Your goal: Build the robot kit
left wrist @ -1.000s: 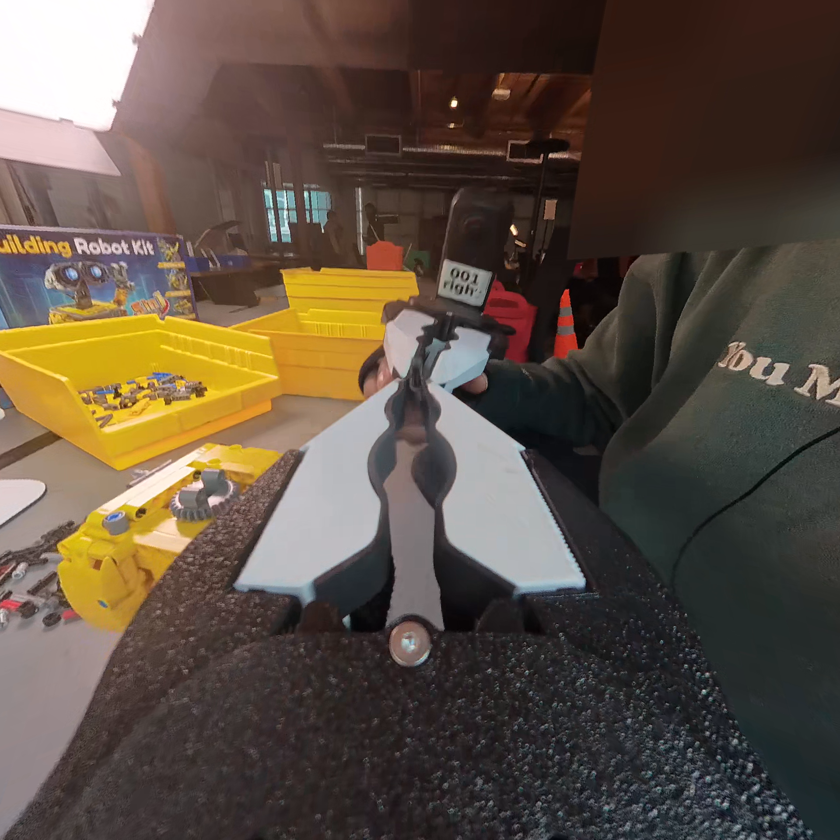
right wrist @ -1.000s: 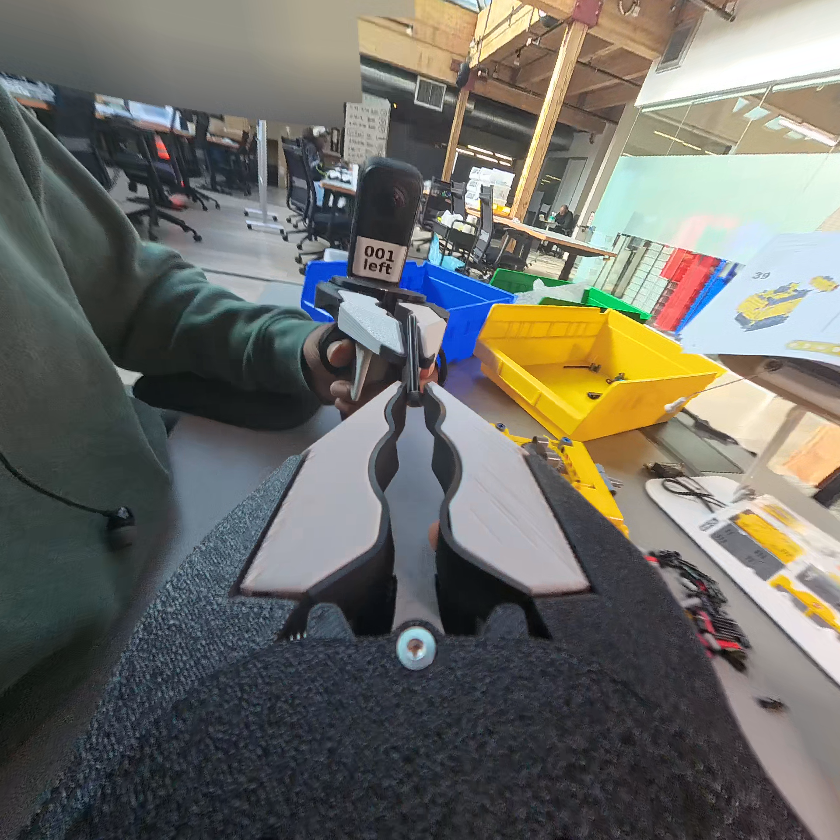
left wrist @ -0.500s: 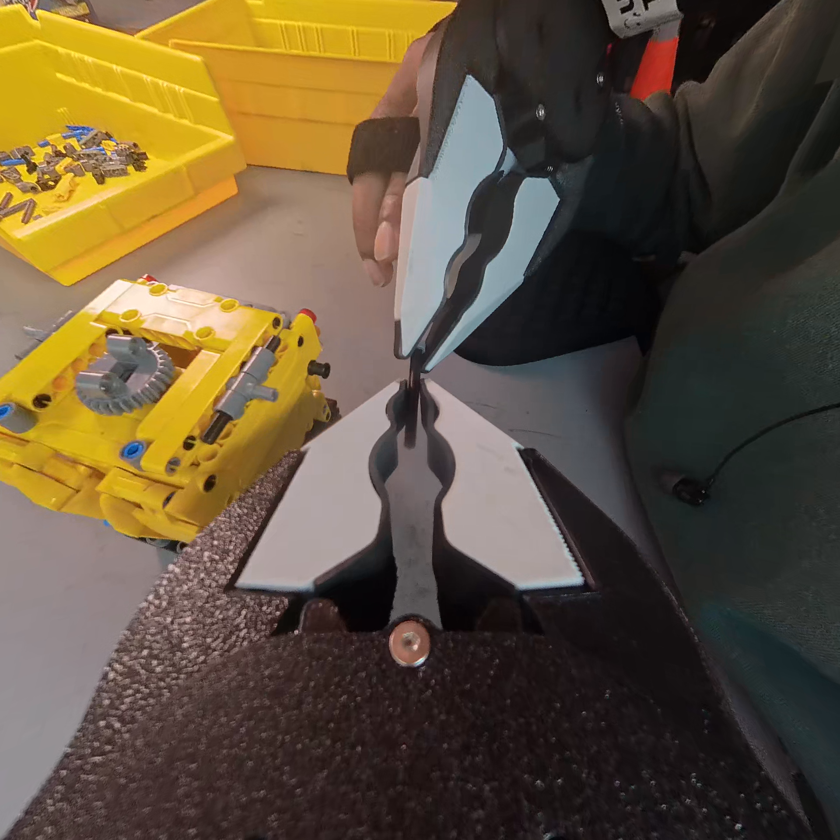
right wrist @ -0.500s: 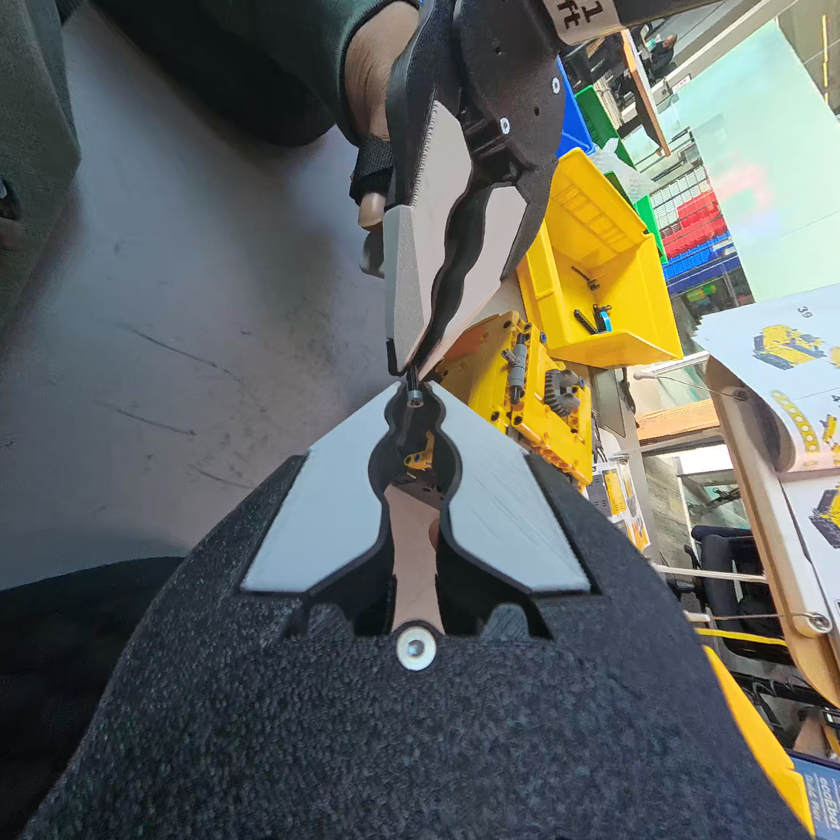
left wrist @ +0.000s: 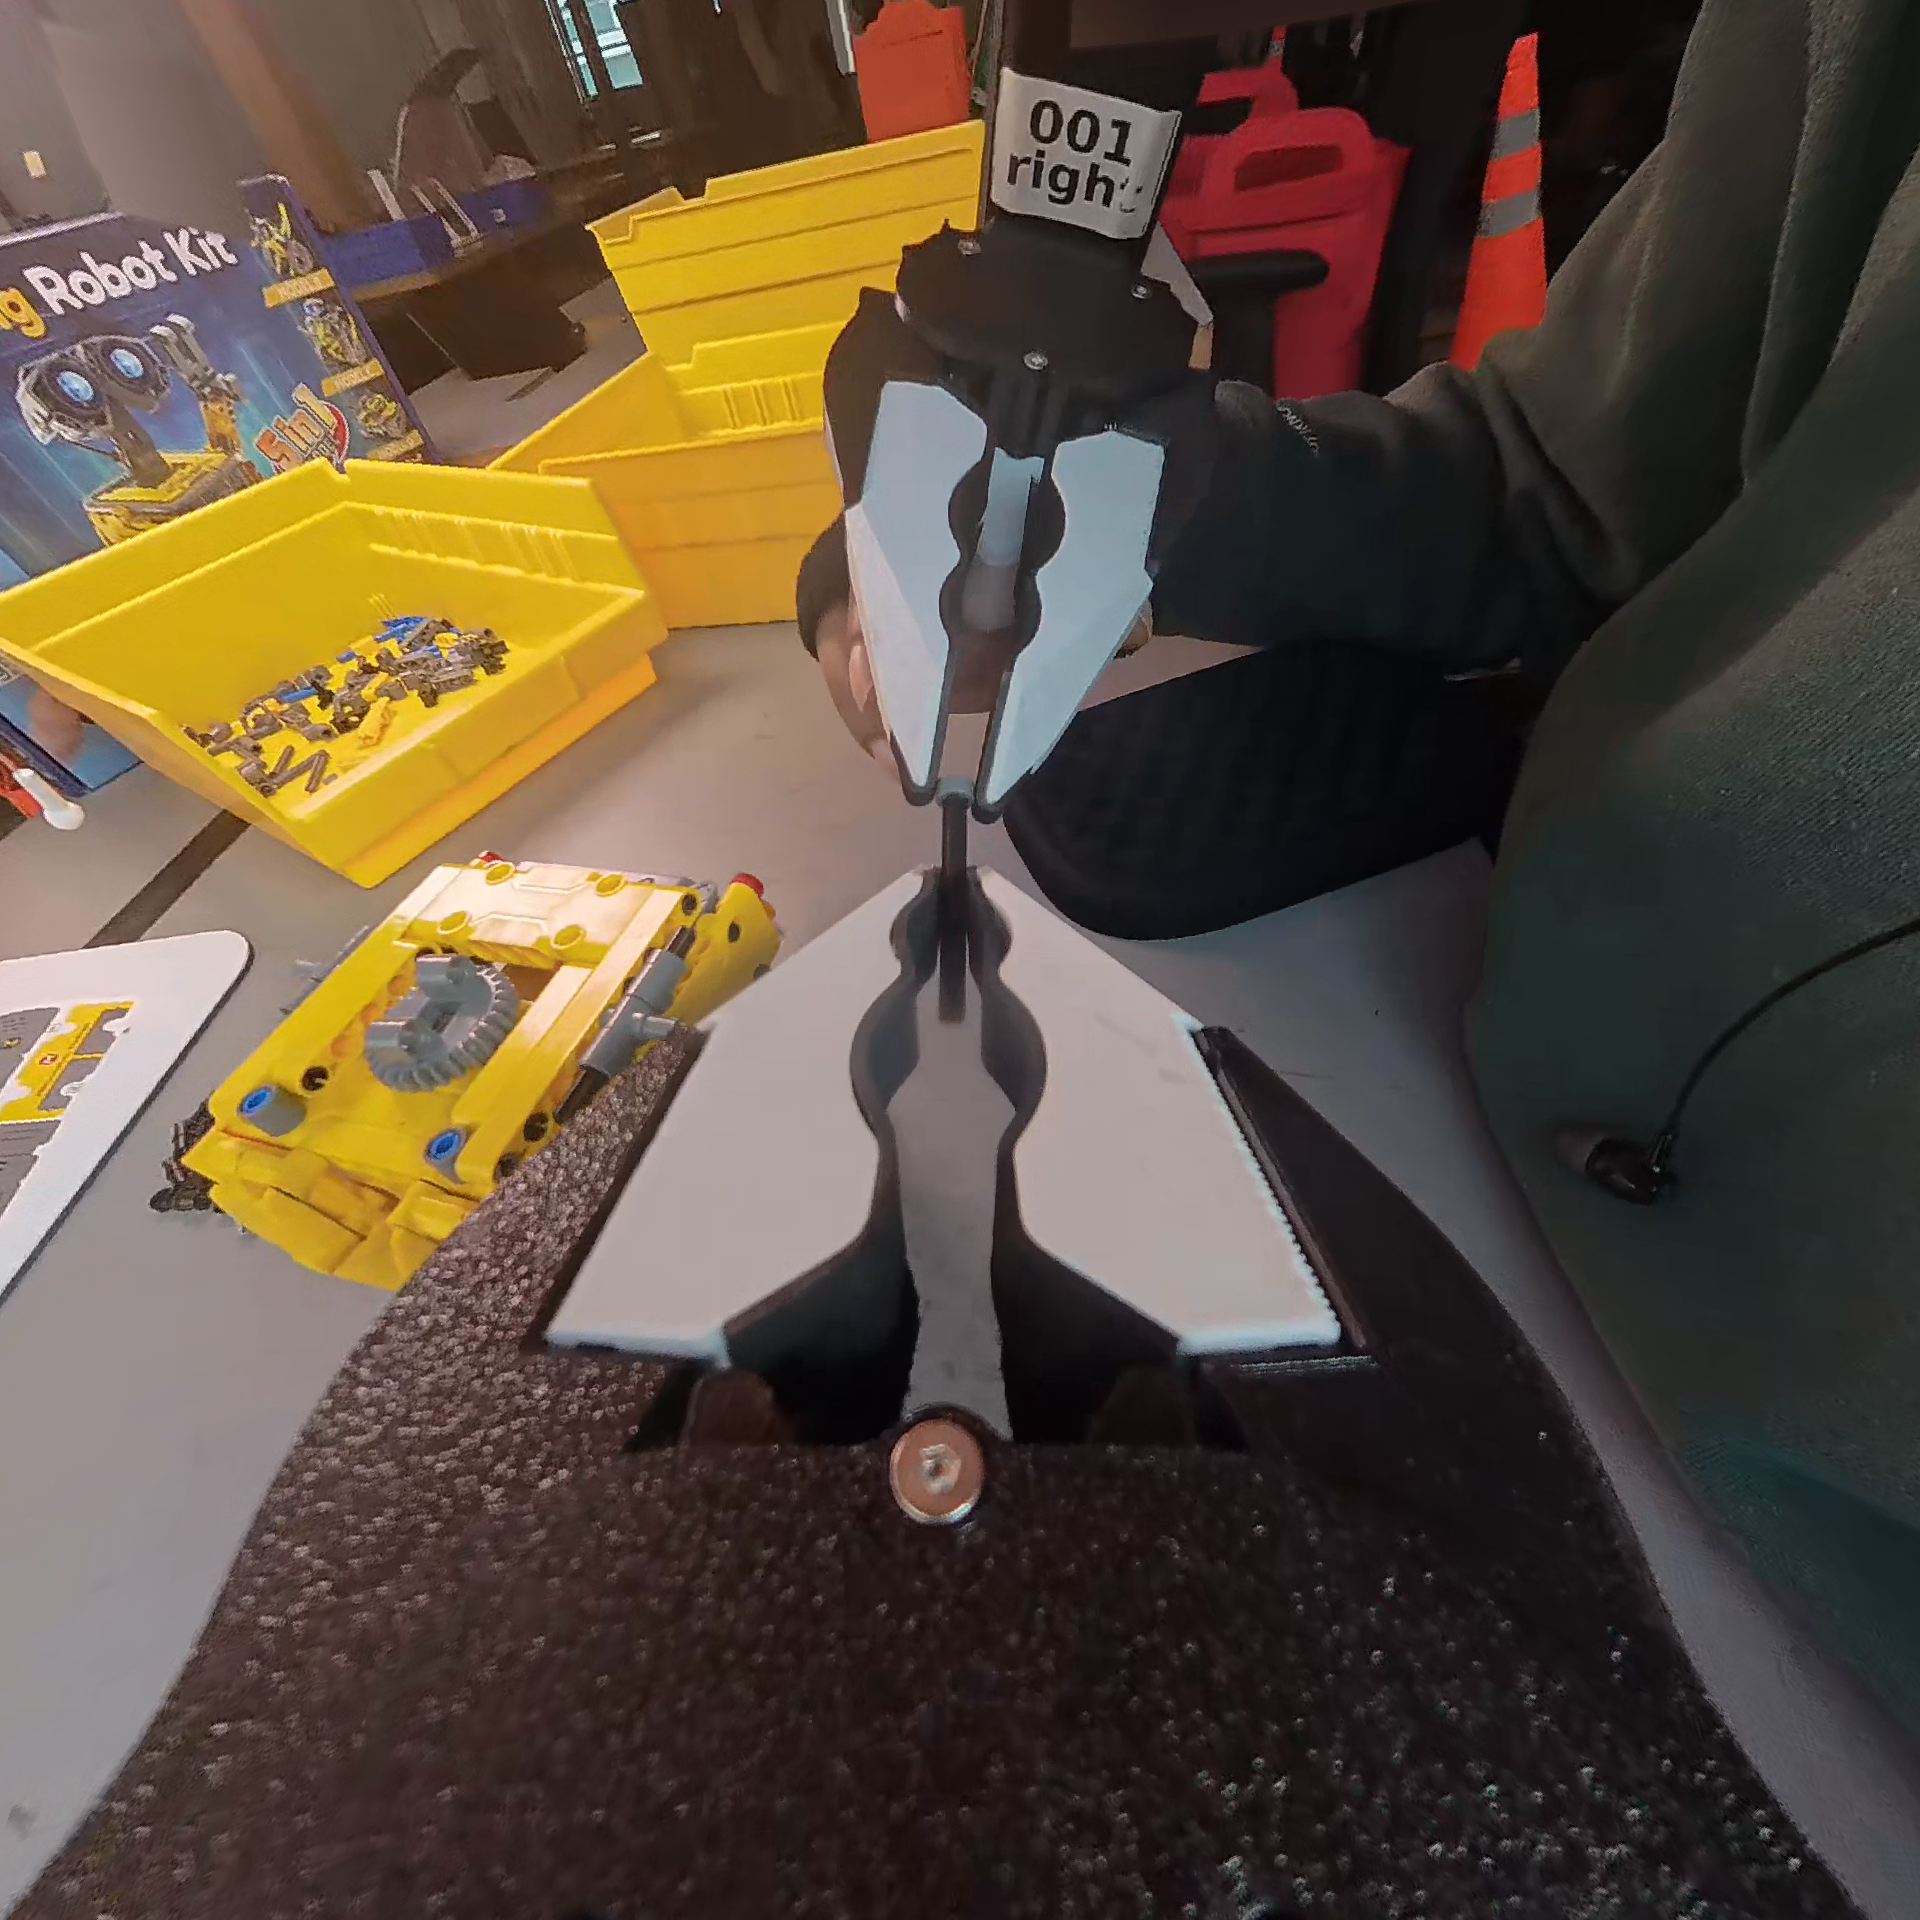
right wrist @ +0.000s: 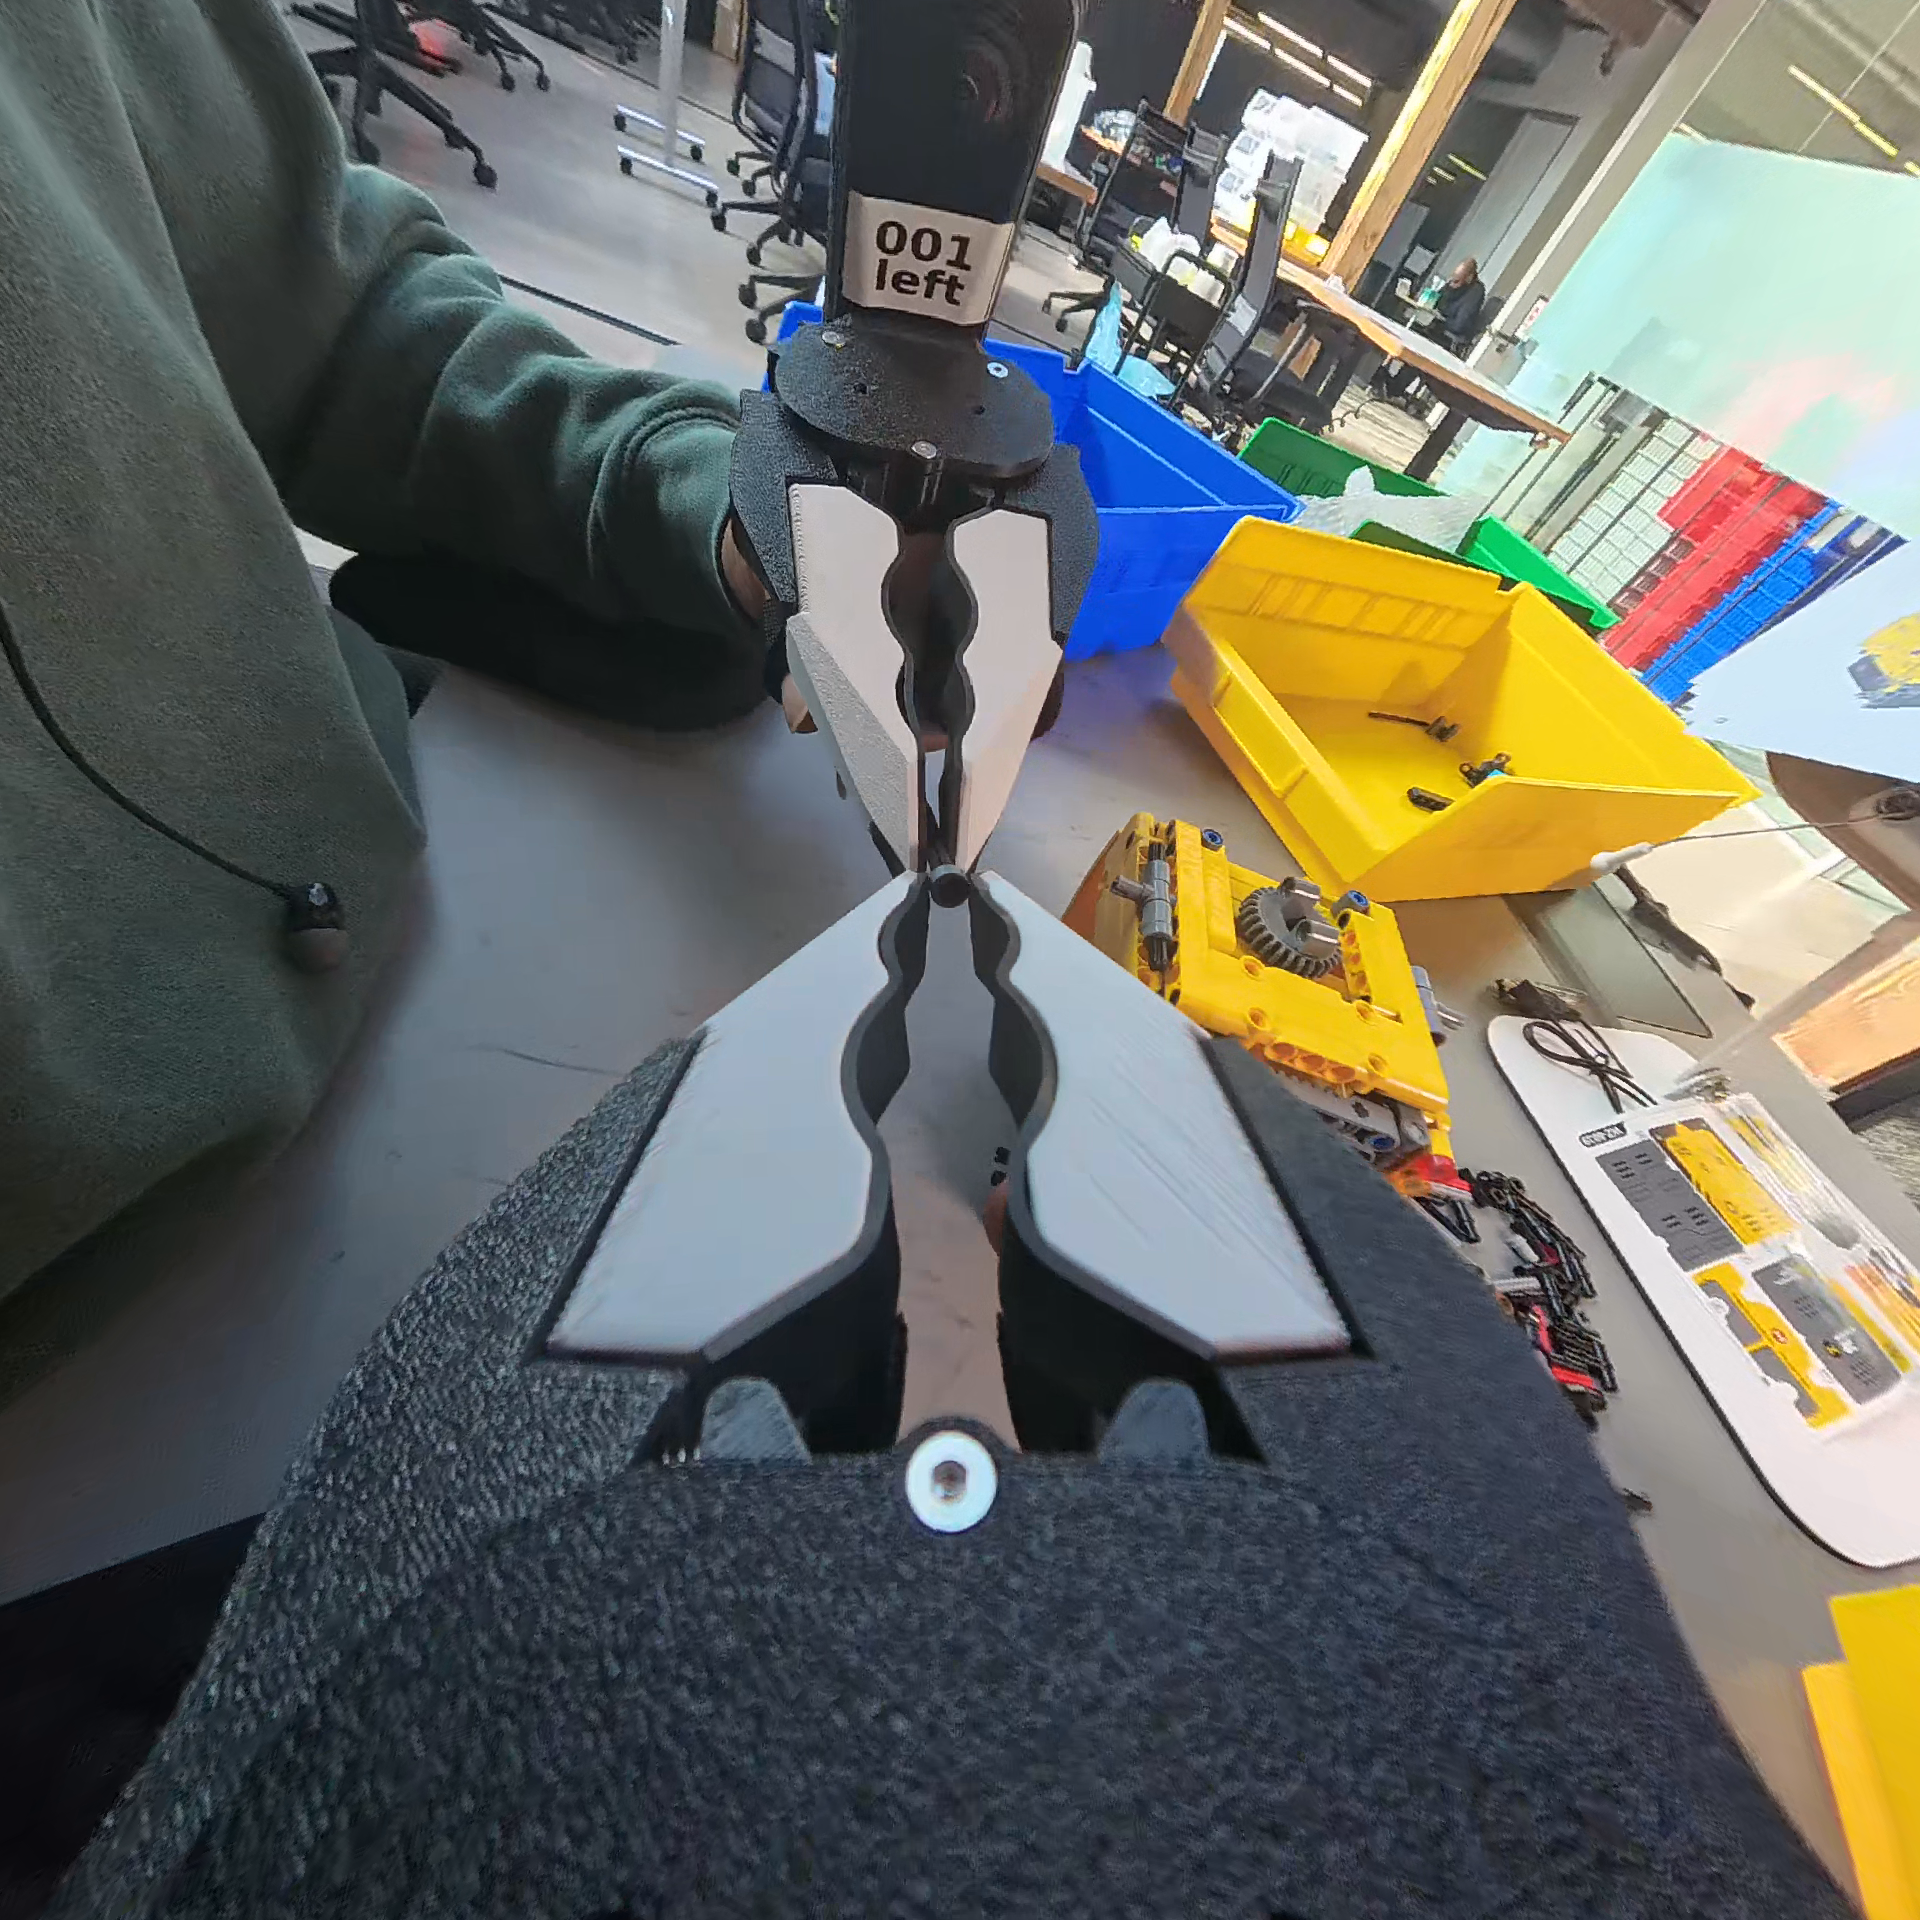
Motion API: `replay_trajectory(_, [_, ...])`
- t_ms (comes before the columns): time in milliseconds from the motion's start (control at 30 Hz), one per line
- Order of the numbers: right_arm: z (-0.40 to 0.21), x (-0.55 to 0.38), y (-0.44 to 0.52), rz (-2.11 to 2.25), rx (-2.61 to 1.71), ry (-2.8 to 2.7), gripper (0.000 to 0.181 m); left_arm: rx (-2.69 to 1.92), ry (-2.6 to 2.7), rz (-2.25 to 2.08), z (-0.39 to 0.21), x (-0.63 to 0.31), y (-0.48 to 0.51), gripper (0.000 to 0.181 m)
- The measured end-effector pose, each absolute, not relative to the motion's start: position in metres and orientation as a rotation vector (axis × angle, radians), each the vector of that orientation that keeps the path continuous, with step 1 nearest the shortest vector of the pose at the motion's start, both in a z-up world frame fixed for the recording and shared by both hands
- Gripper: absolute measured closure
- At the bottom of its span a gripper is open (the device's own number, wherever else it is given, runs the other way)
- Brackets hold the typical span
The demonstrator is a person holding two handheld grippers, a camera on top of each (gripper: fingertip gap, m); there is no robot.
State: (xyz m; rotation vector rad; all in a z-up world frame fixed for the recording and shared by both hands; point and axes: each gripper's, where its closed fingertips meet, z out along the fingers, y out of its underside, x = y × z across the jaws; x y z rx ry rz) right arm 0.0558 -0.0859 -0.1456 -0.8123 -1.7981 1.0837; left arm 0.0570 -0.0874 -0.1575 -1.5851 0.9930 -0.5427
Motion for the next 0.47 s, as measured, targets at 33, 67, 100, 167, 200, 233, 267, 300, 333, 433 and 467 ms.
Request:
replay_trajectory(33, [-0.1454,0.0564,-0.0870,1.096,-0.811,-1.801,0.174,-1.582,1.000,-0.538,-0.1574,0.0577,-0.0881,0.178])
replay_trajectory(67, [-0.1457,0.0570,-0.0875,1.101,-0.811,-1.806,0.174,-1.579,1.005,-0.531,-0.1574,0.0580,-0.0886,0.178])
replay_trajectory(100, [-0.1461,0.0574,-0.0877,1.103,-0.811,-1.810,0.174,-1.576,1.008,-0.524,-0.1574,0.0583,-0.0888,0.178])
replay_trajectory(167, [-0.1472,0.0581,-0.0888,1.115,-0.812,-1.820,0.174,-1.575,1.016,-0.514,-0.1581,0.0589,-0.0897,0.178])
replay_trajectory(200, [-0.1477,0.0581,-0.0891,1.119,-0.813,-1.821,0.174,-1.575,1.021,-0.504,-0.1584,0.0590,-0.0899,0.178])
replay_trajectory(233, [-0.1485,0.0583,-0.0895,1.123,-0.815,-1.825,0.174,-1.577,1.027,-0.494,-0.1590,0.0590,-0.0901,0.178])
replay_trajectory(267, [-0.1490,0.0582,-0.0895,1.127,-0.816,-1.825,0.174,-1.580,1.030,-0.487,-0.1596,0.0589,-0.0900,0.178])
replay_trajectory(300, [-0.1494,0.0580,-0.0893,1.131,-0.819,-1.824,0.174,-1.583,1.030,-0.482,-0.1599,0.0586,-0.0899,0.178])
replay_trajectory(333, [-0.1503,0.0577,-0.0891,1.132,-0.821,-1.824,0.175,-1.588,1.032,-0.476,-0.1607,0.0583,-0.0896,0.178])
replay_trajectory(433, [-0.1520,0.0564,-0.0883,1.136,-0.829,-1.821,0.175,-1.601,1.034,-0.466,-0.1624,0.0569,-0.0888,0.178])
replay_trajectory(467, [-0.1525,0.0561,-0.0882,1.140,-0.831,-1.820,0.175,-1.604,1.034,-0.465,-0.1630,0.0566,-0.0887,0.178])
